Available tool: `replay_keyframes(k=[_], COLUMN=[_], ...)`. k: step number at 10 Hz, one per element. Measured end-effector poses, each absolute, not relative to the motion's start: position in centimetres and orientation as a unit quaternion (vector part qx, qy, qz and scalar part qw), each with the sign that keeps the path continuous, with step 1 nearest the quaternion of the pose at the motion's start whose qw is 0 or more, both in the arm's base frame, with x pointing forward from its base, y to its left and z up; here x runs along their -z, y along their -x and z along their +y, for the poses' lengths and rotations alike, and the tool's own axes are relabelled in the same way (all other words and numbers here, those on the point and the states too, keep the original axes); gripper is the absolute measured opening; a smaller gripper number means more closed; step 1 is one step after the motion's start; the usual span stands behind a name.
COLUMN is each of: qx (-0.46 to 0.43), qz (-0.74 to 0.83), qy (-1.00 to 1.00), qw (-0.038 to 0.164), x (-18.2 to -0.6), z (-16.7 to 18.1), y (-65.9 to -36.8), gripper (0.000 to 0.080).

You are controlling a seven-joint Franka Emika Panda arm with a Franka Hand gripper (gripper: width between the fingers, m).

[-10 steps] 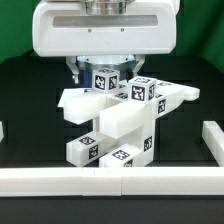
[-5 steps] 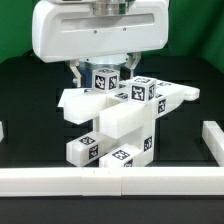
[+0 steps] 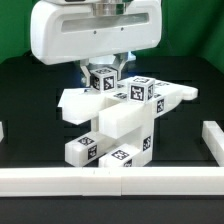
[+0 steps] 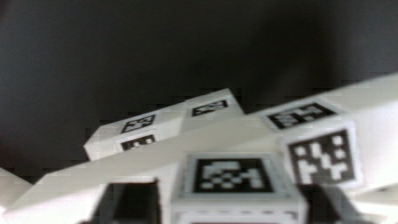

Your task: Assemble chair

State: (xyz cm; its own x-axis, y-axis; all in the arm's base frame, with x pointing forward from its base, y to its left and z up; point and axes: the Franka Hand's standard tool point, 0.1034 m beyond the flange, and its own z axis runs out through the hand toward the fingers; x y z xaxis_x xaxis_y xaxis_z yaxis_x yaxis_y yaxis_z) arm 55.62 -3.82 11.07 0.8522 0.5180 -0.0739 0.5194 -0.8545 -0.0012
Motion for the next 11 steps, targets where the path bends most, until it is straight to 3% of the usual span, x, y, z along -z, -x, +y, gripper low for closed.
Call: replay_keyframes(k=[3,11], qx=[0.036,0.031], qz=[0.257,-0.155], qy=[-0.966,-0.987], qw=[0.01,0.007], x=[-11.06,-10.95], z=[-3.82,-3.7], y=[-55.62,-55.56], gripper=[0.0284,0.0284])
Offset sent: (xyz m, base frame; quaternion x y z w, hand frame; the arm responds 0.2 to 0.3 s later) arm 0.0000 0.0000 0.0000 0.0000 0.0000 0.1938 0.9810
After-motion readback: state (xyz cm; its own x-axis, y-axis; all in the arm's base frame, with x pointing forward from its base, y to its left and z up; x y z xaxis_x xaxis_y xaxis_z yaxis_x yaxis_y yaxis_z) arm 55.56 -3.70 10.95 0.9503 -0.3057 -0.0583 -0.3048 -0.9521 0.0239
